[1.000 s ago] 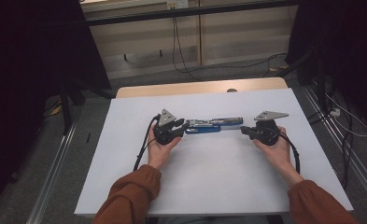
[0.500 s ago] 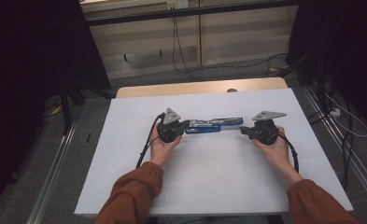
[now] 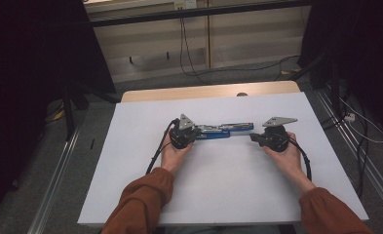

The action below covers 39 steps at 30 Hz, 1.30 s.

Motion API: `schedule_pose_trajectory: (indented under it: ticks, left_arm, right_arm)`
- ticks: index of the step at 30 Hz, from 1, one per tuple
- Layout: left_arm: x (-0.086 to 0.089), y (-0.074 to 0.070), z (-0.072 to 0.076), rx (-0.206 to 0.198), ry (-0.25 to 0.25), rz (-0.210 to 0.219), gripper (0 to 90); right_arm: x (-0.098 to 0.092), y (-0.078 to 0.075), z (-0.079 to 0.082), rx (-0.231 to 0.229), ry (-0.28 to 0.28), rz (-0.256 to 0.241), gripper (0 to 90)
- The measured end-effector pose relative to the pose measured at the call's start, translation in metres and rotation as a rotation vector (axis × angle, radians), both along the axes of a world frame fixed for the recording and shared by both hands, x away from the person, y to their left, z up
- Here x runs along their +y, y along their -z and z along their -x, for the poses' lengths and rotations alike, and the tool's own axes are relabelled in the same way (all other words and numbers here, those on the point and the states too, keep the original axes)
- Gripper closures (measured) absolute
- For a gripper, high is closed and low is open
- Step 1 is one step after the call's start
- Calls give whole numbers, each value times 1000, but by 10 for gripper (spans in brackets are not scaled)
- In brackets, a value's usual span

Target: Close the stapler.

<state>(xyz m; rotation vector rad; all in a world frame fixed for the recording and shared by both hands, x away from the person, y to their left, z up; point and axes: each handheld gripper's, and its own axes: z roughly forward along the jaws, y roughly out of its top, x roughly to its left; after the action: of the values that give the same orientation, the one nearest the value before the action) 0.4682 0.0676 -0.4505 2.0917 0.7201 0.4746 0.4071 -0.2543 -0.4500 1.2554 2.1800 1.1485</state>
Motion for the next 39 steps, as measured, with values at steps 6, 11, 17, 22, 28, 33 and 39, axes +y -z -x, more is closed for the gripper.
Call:
schedule_pose_trajectory:
  ticks: [6, 11, 17, 22, 28, 33, 39]
  left_arm:
    - [0, 5, -2, 13, 9, -8, 900]
    - [1, 4, -4, 25, 0, -4, 900]
    - [-1, 5, -2, 10, 8, -15, 900]
    - [-1, 5, -3, 11, 6, -8, 900]
    - [0, 7, -3, 13, 7, 10, 900]
    - [1, 7, -3, 17, 8, 13, 900]
    - [0, 7, -2, 13, -1, 9, 900]
  right_arm:
    - [1, 1, 0, 2, 1, 3, 900]
    - [2, 2, -1, 12, -13, 8, 900]
    - [5, 2, -5, 18, -7, 24, 900]
    - [2, 1, -9, 29, 17, 52, 900]
    - [-1, 2, -15, 34, 40, 43, 900]
    - [1, 3, -20, 41, 47, 54, 900]
    - [3, 8, -23, 52, 63, 70, 900]
